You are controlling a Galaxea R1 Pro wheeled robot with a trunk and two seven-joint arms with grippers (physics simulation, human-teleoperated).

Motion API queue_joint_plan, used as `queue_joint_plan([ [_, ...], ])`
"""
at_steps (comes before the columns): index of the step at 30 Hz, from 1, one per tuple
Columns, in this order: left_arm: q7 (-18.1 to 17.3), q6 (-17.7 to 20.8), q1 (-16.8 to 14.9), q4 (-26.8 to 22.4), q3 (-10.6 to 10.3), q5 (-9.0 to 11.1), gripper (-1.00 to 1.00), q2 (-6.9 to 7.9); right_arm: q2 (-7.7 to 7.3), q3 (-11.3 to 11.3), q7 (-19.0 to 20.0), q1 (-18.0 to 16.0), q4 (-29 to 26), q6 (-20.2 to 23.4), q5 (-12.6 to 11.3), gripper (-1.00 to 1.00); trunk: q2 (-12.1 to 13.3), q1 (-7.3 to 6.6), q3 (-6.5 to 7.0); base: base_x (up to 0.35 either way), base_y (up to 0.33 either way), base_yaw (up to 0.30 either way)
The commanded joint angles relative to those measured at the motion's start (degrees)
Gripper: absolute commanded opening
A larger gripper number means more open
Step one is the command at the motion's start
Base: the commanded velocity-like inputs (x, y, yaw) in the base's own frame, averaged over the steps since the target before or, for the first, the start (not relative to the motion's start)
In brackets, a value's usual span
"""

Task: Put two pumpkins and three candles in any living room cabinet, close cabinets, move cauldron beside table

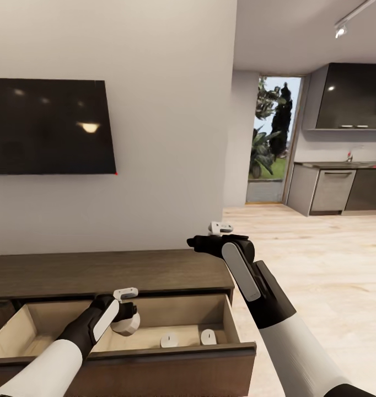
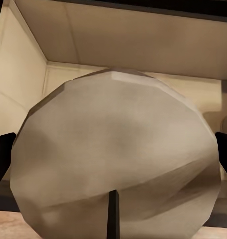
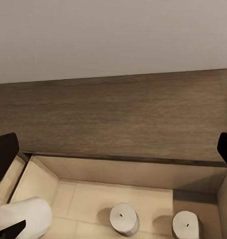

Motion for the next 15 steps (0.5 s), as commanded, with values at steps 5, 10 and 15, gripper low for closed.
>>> queue_joint_plan([
  [5, 0.51, 0.13, -0.05, -0.11, -0.40, 0.57, -1.00, 0.08, 0.00, 0.07, -0.60, -0.03, -0.02, 0.08, -0.56, 1.00, -2.05, 1.10, -0.97, 0.000, 0.000, 0.000],
  [10, 0.51, 0.13, -0.05, -0.11, -0.40, 0.57, -1.00, 0.08, 0.00, 0.12, -0.60, -0.01, -0.01, 0.09, -0.56, 1.00, -4.06, 2.19, -1.86, 0.000, 0.000, 0.000],
  [15, 0.51, 0.13, -0.05, -0.11, -0.40, 0.57, -1.00, 0.11, 0.00, 0.13, -0.60, -0.01, -0.02, 0.11, -0.56, 1.00, -6.06, 3.29, -2.76, 0.000, 0.000, 0.000],
])
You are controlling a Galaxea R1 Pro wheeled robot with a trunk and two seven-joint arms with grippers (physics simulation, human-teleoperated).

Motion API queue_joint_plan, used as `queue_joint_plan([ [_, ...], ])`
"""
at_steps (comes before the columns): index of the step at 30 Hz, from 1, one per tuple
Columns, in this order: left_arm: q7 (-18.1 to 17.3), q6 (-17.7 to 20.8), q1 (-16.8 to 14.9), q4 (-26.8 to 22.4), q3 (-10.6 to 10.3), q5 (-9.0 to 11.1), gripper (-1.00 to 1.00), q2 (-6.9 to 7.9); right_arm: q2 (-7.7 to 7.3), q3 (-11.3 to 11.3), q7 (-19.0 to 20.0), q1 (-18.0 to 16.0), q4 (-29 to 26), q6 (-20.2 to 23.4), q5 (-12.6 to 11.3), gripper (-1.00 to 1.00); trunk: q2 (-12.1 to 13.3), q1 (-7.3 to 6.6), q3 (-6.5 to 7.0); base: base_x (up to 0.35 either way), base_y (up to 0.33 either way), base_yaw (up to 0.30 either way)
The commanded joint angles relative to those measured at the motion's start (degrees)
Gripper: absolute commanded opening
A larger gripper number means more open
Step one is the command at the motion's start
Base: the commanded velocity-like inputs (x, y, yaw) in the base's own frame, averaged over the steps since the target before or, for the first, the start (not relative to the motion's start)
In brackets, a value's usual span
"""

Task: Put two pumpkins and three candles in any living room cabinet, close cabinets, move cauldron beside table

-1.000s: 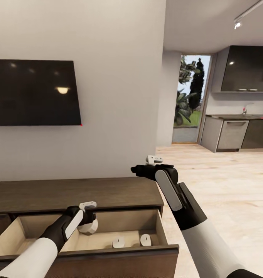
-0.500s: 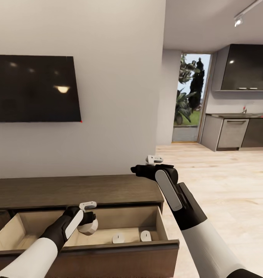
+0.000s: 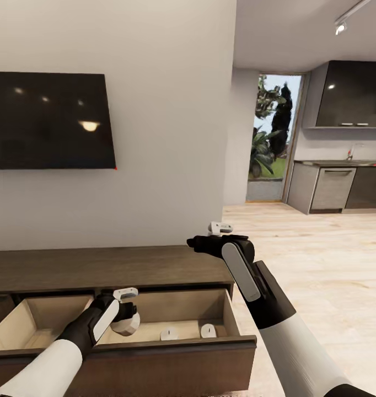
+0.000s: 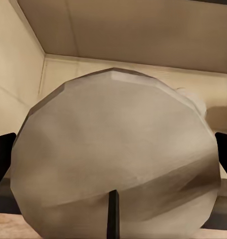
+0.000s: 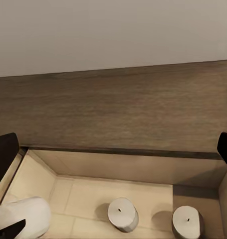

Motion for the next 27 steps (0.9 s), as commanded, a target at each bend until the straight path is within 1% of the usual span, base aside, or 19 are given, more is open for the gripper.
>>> queue_joint_plan([
  [1, 0.51, 0.13, -0.05, -0.11, -0.40, 0.57, -1.00, 0.07, 0.00, 0.09, -0.60, -0.05, -0.04, 0.09, -0.56, 1.00, -0.45, 0.22, -0.25, 0.000, 0.000, 0.000],
  [2, 0.51, 0.13, -0.05, -0.11, -0.40, 0.57, -1.00, 0.07, 0.00, 0.15, -0.60, -0.05, -0.05, 0.08, -0.56, 1.00, -0.85, 0.43, -0.43, 0.000, 0.000, 0.000],
  [7, 0.51, 0.13, -0.05, -0.17, -0.40, 0.57, -1.00, 0.09, 0.00, 0.72, -0.67, -0.05, -0.07, 0.07, -0.55, 1.00, -0.85, 0.43, -0.43, 0.000, 0.000, 0.000],
  [13, 0.51, 0.13, -0.05, -0.19, -0.40, 0.57, -1.00, 0.13, 0.00, 0.82, -0.69, -0.05, -0.07, 0.04, -0.56, 1.00, -0.85, 0.43, -0.43, 0.000, 0.000, 0.000],
  [18, 0.51, 0.13, -0.05, -0.20, -0.40, 0.57, -1.00, 0.14, 0.00, 0.83, -0.69, -0.05, -0.07, 0.06, -0.55, 1.00, -0.85, 0.43, -0.43, 0.088, 0.000, 0.000],
  [25, 0.51, 0.13, -0.05, -0.20, -0.40, 0.57, -1.00, 0.09, 0.00, 0.83, -0.69, -0.05, -0.07, 0.06, -0.53, 1.00, -0.85, 0.43, -0.43, 0.021, 0.000, 0.000],
  [27, 0.51, 0.13, -0.05, -0.20, -0.40, 0.57, -1.00, 0.13, 0.00, 0.83, -0.69, -0.05, -0.07, 0.08, -0.53, 1.00, -0.85, 0.43, -0.43, 0.169, 0.000, 0.000],
])
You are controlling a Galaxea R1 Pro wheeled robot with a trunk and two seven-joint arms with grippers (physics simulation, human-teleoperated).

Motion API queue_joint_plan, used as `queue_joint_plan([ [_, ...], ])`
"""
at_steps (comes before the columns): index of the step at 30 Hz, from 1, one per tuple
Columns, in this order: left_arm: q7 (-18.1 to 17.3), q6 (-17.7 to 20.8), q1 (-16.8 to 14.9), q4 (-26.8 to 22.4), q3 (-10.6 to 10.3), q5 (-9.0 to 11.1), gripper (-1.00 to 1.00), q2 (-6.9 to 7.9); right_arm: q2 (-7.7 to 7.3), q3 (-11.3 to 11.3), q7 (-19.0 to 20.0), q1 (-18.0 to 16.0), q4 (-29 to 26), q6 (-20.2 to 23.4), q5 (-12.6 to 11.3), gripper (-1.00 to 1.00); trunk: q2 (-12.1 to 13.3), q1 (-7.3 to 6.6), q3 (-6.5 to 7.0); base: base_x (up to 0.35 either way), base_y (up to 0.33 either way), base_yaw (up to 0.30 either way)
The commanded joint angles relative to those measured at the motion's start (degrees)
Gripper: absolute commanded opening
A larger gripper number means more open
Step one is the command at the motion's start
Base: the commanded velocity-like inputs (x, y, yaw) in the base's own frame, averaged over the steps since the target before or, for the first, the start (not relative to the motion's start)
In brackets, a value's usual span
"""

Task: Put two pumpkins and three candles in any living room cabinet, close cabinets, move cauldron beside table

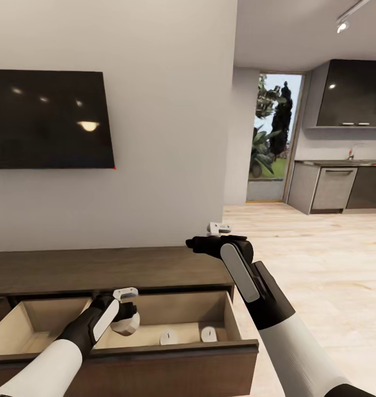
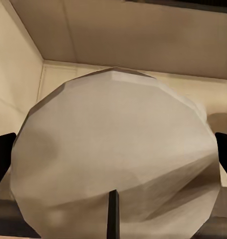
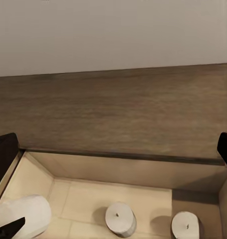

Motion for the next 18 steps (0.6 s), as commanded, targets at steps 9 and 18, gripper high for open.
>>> queue_joint_plan([
  [9, 0.51, 0.13, -0.04, -0.10, -0.40, 0.49, -1.00, 0.09, 0.00, 0.04, -0.60, -0.05, -0.04, 0.06, -0.59, 1.00, -0.03, 0.01, -0.07, 0.067, 0.000, 0.000],
  [18, 0.53, 0.43, -0.04, -0.05, -0.40, 0.71, -1.00, 0.10, 0.00, 0.05, -0.60, -0.05, -0.04, 0.08, -0.59, 1.00, -1.63, 0.89, -0.79, 0.001, 0.000, 0.000],
])
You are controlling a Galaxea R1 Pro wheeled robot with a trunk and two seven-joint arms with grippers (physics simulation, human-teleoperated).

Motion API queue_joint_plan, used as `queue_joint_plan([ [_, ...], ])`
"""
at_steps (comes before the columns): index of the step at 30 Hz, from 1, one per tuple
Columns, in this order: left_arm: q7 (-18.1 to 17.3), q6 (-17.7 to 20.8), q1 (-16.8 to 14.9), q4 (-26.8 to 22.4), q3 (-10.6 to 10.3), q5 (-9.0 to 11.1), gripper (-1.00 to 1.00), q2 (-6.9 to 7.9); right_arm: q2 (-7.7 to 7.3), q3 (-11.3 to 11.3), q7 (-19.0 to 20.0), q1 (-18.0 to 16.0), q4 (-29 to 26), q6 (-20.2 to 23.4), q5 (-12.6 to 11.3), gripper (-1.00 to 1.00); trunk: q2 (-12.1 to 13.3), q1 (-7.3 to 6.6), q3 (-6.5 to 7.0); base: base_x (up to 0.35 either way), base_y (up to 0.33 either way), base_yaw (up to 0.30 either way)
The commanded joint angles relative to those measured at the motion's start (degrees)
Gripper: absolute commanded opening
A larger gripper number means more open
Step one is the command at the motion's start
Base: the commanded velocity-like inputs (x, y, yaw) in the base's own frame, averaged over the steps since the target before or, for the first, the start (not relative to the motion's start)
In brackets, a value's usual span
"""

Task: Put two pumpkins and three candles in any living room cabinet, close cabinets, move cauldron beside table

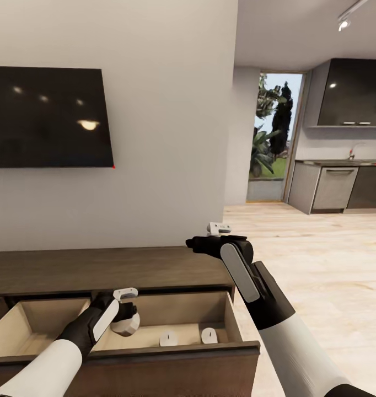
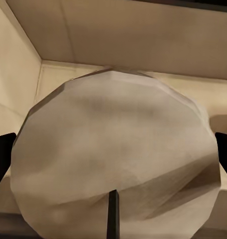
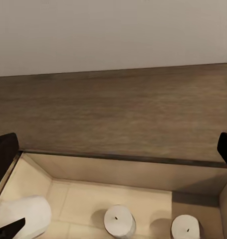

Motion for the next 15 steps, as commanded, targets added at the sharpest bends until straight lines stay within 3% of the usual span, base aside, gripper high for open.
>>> queue_joint_plan([
  [1, 0.53, 0.27, -0.06, -0.10, -0.40, 0.63, -1.00, 0.08, 0.00, 0.04, -0.60, -0.05, -0.04, 0.11, -0.56, 1.00, -0.45, 0.21, -0.25, 0.000, 0.000, 0.000],
  [15, 1.10, 0.62, -0.14, -0.07, -0.32, 0.57, -1.00, 0.00, 0.00, 0.05, -0.52, -0.05, -0.04, 0.09, -0.50, 1.00, -5.26, 2.85, -2.40, 0.000, 0.000, 0.000],
])
